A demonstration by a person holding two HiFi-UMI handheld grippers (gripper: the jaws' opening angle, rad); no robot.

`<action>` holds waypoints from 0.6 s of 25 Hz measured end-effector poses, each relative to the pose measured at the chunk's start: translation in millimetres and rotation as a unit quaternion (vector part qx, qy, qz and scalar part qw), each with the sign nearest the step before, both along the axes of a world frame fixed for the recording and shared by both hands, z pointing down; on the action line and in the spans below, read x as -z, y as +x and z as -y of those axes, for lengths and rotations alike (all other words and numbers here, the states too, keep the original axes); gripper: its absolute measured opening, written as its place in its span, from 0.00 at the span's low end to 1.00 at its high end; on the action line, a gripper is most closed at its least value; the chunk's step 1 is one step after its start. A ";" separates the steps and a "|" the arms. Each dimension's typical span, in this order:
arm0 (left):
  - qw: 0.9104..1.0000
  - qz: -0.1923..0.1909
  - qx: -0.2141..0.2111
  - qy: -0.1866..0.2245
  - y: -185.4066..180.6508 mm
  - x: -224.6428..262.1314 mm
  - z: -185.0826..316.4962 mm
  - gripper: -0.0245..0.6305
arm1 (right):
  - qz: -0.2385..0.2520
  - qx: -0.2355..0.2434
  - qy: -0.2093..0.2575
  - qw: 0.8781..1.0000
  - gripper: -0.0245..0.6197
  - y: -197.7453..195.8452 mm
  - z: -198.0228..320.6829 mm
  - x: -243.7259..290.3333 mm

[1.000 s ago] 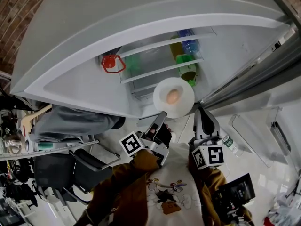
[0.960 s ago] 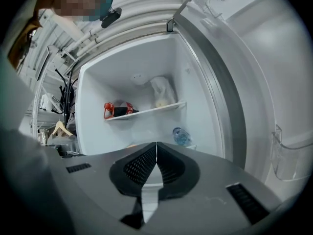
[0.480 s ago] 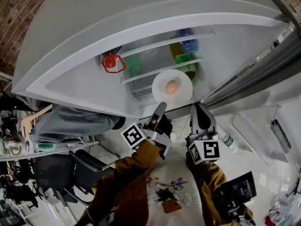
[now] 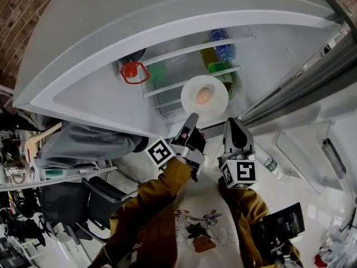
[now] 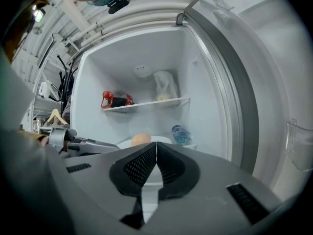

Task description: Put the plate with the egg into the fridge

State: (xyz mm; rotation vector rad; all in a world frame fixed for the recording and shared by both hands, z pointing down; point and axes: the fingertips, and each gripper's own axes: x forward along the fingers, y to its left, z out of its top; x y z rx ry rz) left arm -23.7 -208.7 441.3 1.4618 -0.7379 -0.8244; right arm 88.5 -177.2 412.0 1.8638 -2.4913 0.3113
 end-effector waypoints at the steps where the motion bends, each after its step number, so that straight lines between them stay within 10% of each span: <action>1: 1.000 0.000 0.001 0.001 0.1 0.0 2.5 0.06 | 0.000 -0.001 -0.001 1.000 0.05 0.0 0.6 -0.8; 15: 1.000 0.003 0.008 0.002 -1.4 -4.7 30.4 0.06 | -0.010 -0.013 0.012 1.000 0.05 -0.8 17.7 -3.8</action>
